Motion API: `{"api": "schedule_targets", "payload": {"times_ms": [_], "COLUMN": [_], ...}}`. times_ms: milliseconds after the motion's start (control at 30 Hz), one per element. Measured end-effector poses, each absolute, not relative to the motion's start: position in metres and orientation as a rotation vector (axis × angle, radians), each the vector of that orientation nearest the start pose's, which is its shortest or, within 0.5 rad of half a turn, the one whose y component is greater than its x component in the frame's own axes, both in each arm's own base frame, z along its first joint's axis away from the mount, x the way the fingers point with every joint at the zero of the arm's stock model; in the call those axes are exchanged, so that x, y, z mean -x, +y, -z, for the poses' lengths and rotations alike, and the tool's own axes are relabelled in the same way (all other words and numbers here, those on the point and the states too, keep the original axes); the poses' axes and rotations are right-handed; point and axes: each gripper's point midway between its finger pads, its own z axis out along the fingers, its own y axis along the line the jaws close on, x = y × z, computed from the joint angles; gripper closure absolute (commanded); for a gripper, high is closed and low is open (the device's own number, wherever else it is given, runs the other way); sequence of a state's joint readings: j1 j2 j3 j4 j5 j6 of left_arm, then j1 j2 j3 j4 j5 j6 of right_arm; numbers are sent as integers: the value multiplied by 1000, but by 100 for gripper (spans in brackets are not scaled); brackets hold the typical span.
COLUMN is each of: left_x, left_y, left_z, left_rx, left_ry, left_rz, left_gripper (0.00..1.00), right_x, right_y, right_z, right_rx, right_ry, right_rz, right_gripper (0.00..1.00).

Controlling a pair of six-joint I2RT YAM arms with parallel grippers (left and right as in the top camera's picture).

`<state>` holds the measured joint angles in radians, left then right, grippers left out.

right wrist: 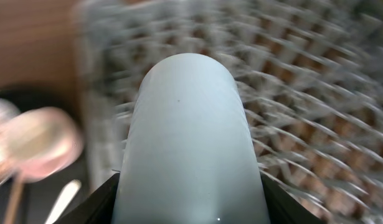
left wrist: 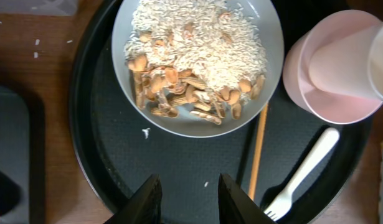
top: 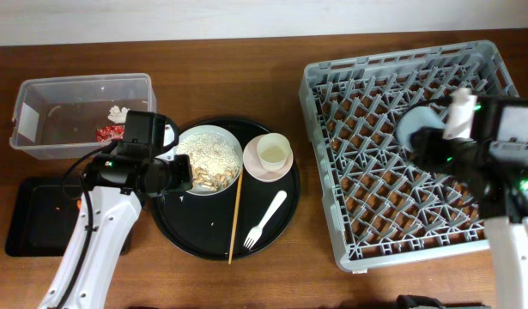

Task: Sort waste into correct bins and load items into the dishwasher rack
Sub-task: 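Place the blue mug upside down in the rack with the right gripper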

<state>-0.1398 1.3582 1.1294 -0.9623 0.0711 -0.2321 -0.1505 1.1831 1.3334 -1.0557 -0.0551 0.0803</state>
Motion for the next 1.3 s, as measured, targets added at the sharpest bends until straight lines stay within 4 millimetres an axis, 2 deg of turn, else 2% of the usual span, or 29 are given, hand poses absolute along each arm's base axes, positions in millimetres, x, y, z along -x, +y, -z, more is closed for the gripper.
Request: {"api": "schedule_targets", "payload": {"times_ms": [67,100,300,400,533,700,767,833,933,1200,1300], "left_x": [-302,-302,-301,-301,-301,-300,-299,-300,-299,-299,-299], "left_y": [-55,-55,-54,-54,-54,-54,-54,-54,-54,-53,-53], "left_z": [-146,-146,-146,-146,-146,-145,-145,-145,-145,-145,-145], "left_rx": [109,109,111,111,111,111,111,111,111,111,111], "left_ry": [2775,2776,2780,2780,2781,2784,2788,2787,2788,2790,2789], "left_rz": [193,192,187,187,186,186,185,185,185,185,185], "left_gripper": [70,70,70,70,70,70,70,70,70,69,61], "right_x": [-303,-300,-279,-266,-261,-259,-258,-257,-256,-261,-270], "right_y": [-75,-102,-177,-204,-218,-222,-224,-225,-226,-221,-208], "right_z": [-247,-235,-204,-188,-171,-156,-153,-152,-152,-152,-151], "right_rx": [-434,-562,-958,-1127,-1222,-1259,-1268,-1270,-1277,-1266,-1226], "right_ry": [2487,2502,2493,2479,2493,2531,2540,2544,2540,2537,2546], "right_rz": [39,86,173,192,187,188,203,212,222,167,43], "right_gripper": [47,47,47,47,47,42,33,15,1,1,1]}}
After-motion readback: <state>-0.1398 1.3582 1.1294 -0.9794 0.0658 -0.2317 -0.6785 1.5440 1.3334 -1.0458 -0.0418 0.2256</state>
